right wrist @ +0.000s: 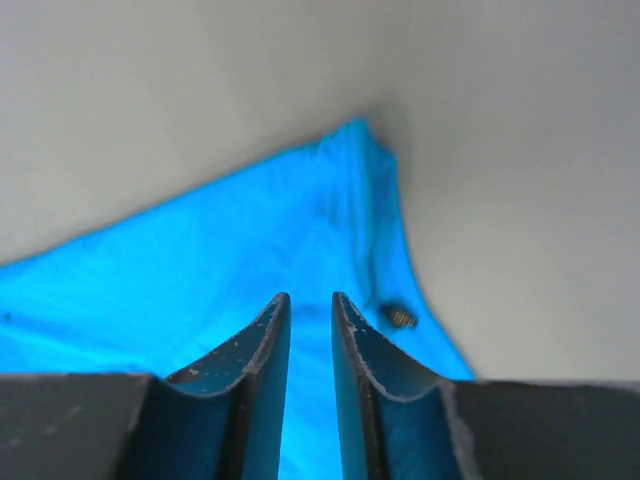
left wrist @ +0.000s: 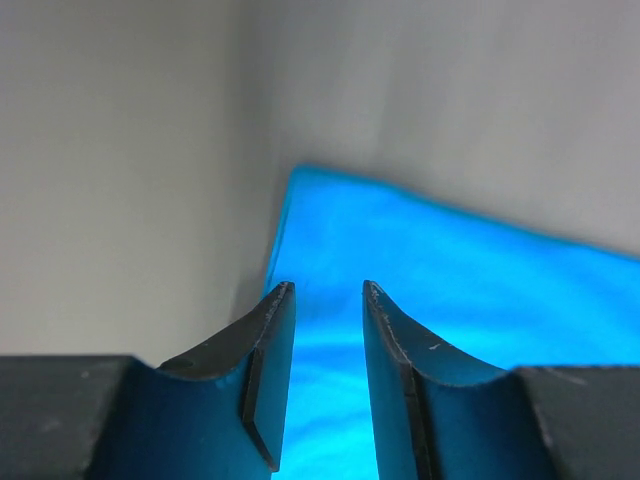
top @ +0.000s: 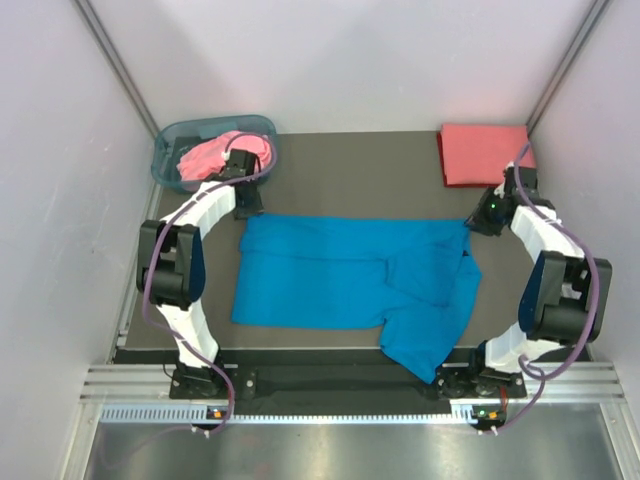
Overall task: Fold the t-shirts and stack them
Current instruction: Fold the tshirt
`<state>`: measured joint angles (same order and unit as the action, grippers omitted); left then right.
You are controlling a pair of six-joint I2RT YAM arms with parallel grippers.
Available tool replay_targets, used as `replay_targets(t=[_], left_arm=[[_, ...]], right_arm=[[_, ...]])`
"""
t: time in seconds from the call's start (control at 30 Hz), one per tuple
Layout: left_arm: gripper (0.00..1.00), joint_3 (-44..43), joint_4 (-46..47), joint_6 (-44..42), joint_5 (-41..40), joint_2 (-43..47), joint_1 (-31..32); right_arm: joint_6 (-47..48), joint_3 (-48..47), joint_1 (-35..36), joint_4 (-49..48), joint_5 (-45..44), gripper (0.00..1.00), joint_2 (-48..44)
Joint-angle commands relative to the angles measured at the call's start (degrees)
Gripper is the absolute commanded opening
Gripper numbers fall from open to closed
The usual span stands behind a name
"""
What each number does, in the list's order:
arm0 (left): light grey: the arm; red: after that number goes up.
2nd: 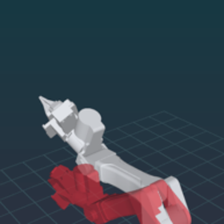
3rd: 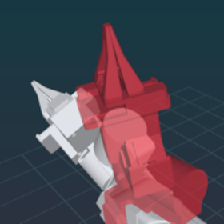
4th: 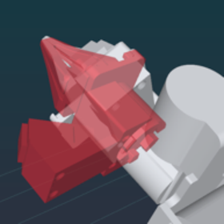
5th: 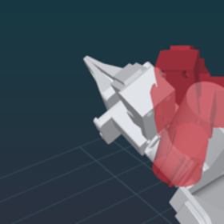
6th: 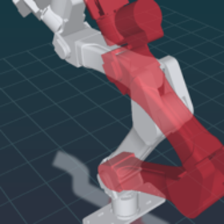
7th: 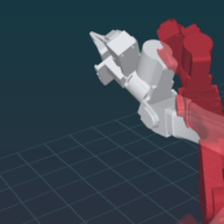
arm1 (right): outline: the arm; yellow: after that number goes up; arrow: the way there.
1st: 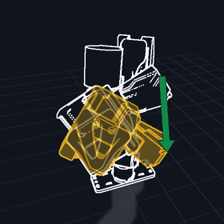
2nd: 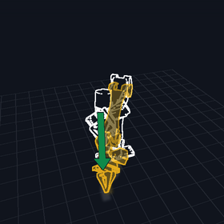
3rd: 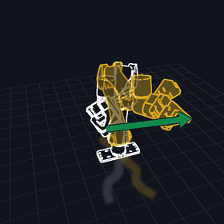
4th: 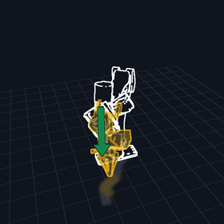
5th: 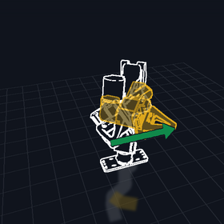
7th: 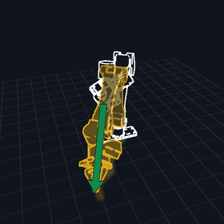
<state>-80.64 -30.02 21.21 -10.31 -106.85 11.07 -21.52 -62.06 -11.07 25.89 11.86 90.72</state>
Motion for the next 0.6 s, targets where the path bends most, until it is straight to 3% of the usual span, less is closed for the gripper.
replay_targets(t=[0.0, 0.2, 0.37, 0.57], left_arm=[[0.38, 1.1, -4.4, 2.1, 2.1, 2.1, -0.1], [0.38, 5.3, -4.4, 5.0, 6.1, 2.2, -2.6], [0.38, 6.5, -5.9, 7.0, 5.6, 0.9, -4.4], [0.38, 7.2, -8.1, 9.1, 3.3, 0.1, -5.3]], right_arm=[[-3.3, 3.9, 3.2, 3.5, -5.2, 0.23, -4.3], [-4.8, 10.5, 6.0, 2.6, -8.6, 0.19, -5.4], [-5.4, 15.3, 3.2, 1.5, -16.9, 0.16, -4.7], [-3.5, 15.8, 1.7, -1.3, -17.7, 0.17, -3.9]])
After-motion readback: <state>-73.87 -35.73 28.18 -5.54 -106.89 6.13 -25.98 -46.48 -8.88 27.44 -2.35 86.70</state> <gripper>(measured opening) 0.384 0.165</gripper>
